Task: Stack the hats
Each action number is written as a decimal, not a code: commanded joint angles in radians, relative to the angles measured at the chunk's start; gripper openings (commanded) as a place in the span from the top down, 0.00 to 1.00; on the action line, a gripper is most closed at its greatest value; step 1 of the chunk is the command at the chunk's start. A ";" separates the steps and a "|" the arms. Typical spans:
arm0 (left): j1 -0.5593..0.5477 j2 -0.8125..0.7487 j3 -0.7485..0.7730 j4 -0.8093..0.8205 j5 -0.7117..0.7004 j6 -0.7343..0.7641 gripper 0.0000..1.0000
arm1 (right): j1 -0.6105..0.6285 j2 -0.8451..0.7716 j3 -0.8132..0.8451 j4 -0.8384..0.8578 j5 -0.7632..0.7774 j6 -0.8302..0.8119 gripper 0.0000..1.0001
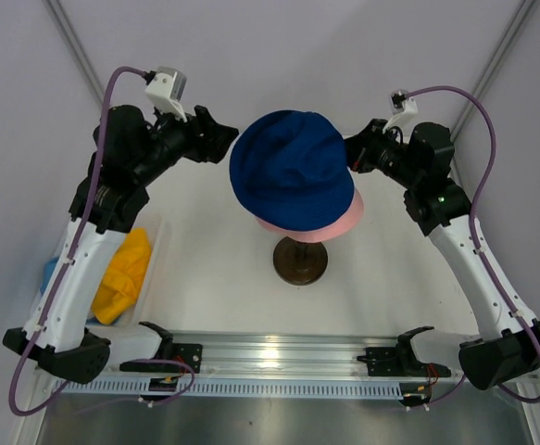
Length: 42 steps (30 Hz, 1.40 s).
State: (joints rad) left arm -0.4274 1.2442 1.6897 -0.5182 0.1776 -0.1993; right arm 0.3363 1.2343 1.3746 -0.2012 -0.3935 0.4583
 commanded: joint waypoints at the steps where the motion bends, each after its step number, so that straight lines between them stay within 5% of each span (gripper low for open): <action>1: -0.016 -0.078 0.031 0.035 0.019 0.009 0.28 | 0.003 0.014 0.037 -0.017 -0.036 -0.015 1.00; 11: -0.109 0.030 0.103 -0.049 0.004 0.074 0.32 | 0.001 0.014 0.021 -0.007 -0.053 -0.009 1.00; 15: -0.113 0.098 0.155 -0.081 -0.168 0.058 0.55 | 0.003 0.002 0.014 0.000 -0.059 -0.009 1.00; 20: -0.111 0.176 0.215 -0.089 -0.240 0.054 0.58 | 0.003 -0.012 0.004 -0.001 -0.048 -0.023 1.00; 22: -0.111 0.184 0.209 -0.074 -0.259 0.032 0.77 | 0.003 -0.018 -0.003 0.006 -0.050 -0.024 1.00; 23: -0.109 0.184 0.212 -0.062 -0.260 -0.003 0.95 | 0.003 -0.021 -0.008 0.009 -0.047 -0.027 1.00; 26: -0.102 0.166 0.182 -0.022 -0.251 -0.093 0.99 | 0.003 -0.033 -0.032 0.022 -0.038 -0.029 1.00; 31: -0.053 0.104 -0.045 0.072 -0.176 -0.297 0.99 | 0.003 -0.047 -0.063 0.039 -0.028 -0.029 1.00; 36: 0.073 0.008 -0.386 0.332 0.101 -0.607 0.99 | 0.001 -0.055 -0.092 0.042 -0.022 -0.035 1.00; 42: 0.090 -0.118 -0.690 0.723 0.128 -0.804 0.99 | 0.003 -0.076 -0.132 0.046 -0.001 -0.043 1.00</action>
State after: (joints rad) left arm -0.3672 1.2022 1.1427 -0.0265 0.2966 -0.8547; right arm 0.3408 1.1893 1.2736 -0.1127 -0.4217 0.4503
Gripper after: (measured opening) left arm 0.011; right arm 0.008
